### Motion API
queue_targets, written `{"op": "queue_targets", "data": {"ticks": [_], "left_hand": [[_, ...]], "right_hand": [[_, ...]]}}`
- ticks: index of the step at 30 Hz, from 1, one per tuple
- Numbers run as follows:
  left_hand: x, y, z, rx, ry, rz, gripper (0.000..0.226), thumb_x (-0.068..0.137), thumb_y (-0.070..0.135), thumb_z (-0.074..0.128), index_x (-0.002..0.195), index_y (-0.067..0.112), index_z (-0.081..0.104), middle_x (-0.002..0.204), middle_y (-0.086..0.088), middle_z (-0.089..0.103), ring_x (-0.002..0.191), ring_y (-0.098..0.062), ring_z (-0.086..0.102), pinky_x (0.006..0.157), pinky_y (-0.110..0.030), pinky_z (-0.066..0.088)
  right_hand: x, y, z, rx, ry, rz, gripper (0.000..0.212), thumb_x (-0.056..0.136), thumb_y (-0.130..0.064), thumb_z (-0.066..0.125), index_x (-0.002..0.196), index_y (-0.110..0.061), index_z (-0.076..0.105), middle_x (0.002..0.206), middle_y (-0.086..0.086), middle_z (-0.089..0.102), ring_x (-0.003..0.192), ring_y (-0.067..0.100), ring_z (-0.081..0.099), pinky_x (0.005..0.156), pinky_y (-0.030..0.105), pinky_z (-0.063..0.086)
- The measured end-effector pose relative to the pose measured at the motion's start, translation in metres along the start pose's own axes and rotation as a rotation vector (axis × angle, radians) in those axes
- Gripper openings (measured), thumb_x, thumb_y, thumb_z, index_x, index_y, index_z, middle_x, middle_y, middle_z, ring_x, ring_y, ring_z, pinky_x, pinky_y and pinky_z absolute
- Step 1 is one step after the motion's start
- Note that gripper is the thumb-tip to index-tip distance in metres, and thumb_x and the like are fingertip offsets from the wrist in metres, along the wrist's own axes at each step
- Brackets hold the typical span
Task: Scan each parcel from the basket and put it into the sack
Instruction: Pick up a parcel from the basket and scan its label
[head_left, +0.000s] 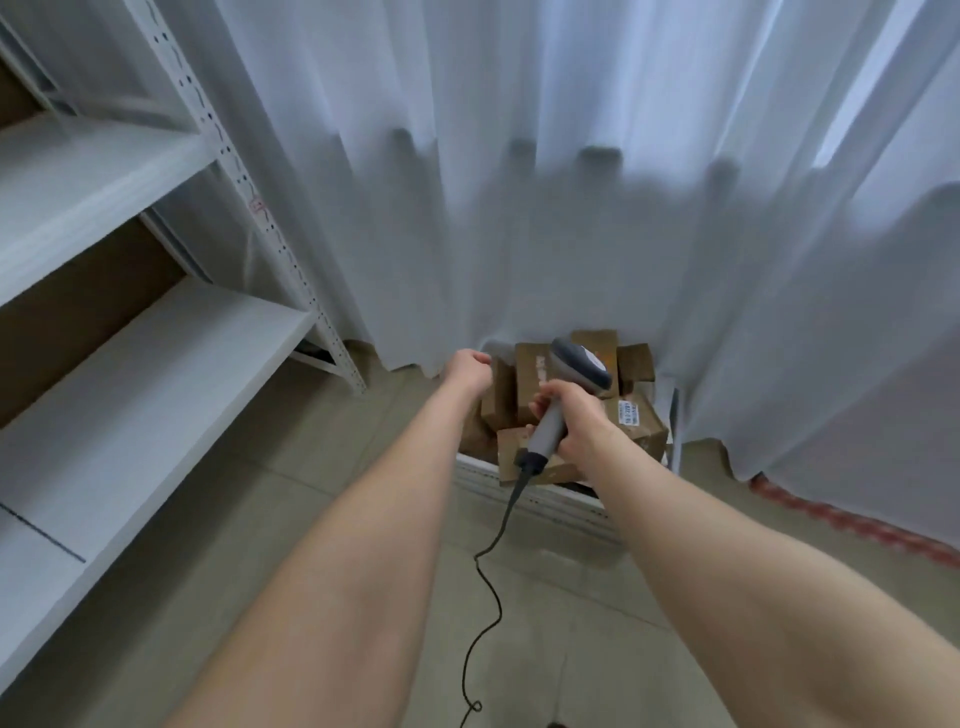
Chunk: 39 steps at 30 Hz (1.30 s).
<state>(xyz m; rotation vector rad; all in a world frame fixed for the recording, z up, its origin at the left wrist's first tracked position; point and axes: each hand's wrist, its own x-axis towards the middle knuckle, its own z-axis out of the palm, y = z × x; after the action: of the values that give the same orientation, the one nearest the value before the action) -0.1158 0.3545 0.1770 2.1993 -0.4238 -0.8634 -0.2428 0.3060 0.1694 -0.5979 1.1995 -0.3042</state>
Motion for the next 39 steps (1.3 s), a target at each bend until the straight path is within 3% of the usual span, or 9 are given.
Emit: {"op": "queue_targets", "data": {"ticks": [4,8,13,16,20,27,31,34,39], "left_hand": [[0.034,0.023,0.052,0.058,-0.081,0.01,0.031,0.096,0.006,0.043,0.122,0.012,0.059,0.129,-0.011,0.056,0.119,-0.029,0.051,0.102,-0.041,0.044],[0.079,0.038,0.106,0.11,-0.188,0.002,0.033,0.096,0.007,0.045,0.127,0.011,0.057,0.135,-0.01,0.052,0.123,-0.028,0.048,0.103,-0.039,0.043],[0.131,0.043,0.169,0.124,-0.346,-0.071,0.037,0.098,0.01,0.044,0.135,0.01,0.048,0.14,-0.011,0.046,0.126,-0.029,0.045,0.102,-0.038,0.044],[0.153,0.036,0.203,0.127,-0.421,-0.166,0.042,0.099,0.013,0.045,0.139,0.007,0.04,0.136,-0.013,0.045,0.114,-0.029,0.049,0.097,-0.037,0.045],[0.177,0.023,0.249,0.127,-0.492,-0.288,0.043,0.098,0.019,0.048,0.138,0.004,0.039,0.112,-0.01,0.05,0.101,-0.024,0.05,0.095,-0.034,0.046],[0.207,0.004,0.319,0.015,-0.458,-0.431,0.062,0.093,0.027,0.058,0.143,0.003,0.03,0.142,-0.012,0.045,0.127,-0.029,0.045,0.104,-0.038,0.041],[0.215,0.001,0.345,-0.086,-0.427,-0.503,0.058,0.091,0.032,0.06,0.138,0.003,0.041,0.126,-0.012,0.058,0.115,-0.026,0.054,0.095,-0.035,0.044],[0.212,0.009,0.351,-0.082,-0.423,-0.532,0.054,0.088,0.036,0.061,0.132,0.006,0.048,0.116,-0.012,0.061,0.108,-0.029,0.055,0.096,-0.04,0.046],[0.196,0.054,0.343,-0.102,-0.457,-0.554,0.044,0.086,0.042,0.061,0.119,0.014,0.055,0.117,-0.006,0.06,0.11,-0.029,0.055,0.089,-0.042,0.05]], "right_hand": [[0.043,-0.028,-0.036,0.032,0.076,-0.013,0.018,0.087,-0.011,0.064,0.105,-0.009,0.061,0.077,0.003,0.061,0.072,0.015,0.06,0.074,0.034,0.054],[0.096,-0.051,-0.07,0.009,0.213,0.005,0.03,0.082,-0.018,0.071,0.109,-0.012,0.059,0.094,0.005,0.064,0.088,0.02,0.061,0.091,0.042,0.052],[0.179,-0.064,-0.11,0.018,0.343,0.043,0.049,0.072,-0.019,0.076,0.117,-0.013,0.057,0.106,0.012,0.065,0.096,0.031,0.063,0.091,0.047,0.052],[0.21,-0.066,-0.127,0.025,0.407,0.055,0.031,0.077,-0.009,0.072,0.104,-0.011,0.056,0.106,0.011,0.063,0.101,0.031,0.061,0.094,0.048,0.05],[0.253,-0.072,-0.153,-0.004,0.423,0.062,0.038,0.083,-0.001,0.065,0.119,-0.007,0.053,0.088,0.008,0.056,0.073,0.021,0.054,0.063,0.035,0.048],[0.324,-0.073,-0.185,-0.12,0.36,0.156,0.028,0.084,-0.004,0.065,0.111,-0.007,0.057,0.086,0.01,0.06,0.071,0.024,0.058,0.053,0.032,0.045],[0.346,-0.072,-0.199,-0.167,0.314,0.19,0.014,0.084,-0.003,0.064,0.096,-0.008,0.059,0.083,0.01,0.061,0.069,0.025,0.058,0.059,0.034,0.05],[0.35,-0.075,-0.209,-0.178,0.285,0.204,0.02,0.079,0.001,0.064,0.099,-0.005,0.063,0.1,0.016,0.066,0.087,0.029,0.063,0.083,0.044,0.056],[0.329,-0.117,-0.218,-0.209,0.309,0.157,0.038,0.079,-0.001,0.065,0.116,-0.004,0.058,0.112,0.016,0.064,0.103,0.03,0.062,0.093,0.044,0.053]]}}
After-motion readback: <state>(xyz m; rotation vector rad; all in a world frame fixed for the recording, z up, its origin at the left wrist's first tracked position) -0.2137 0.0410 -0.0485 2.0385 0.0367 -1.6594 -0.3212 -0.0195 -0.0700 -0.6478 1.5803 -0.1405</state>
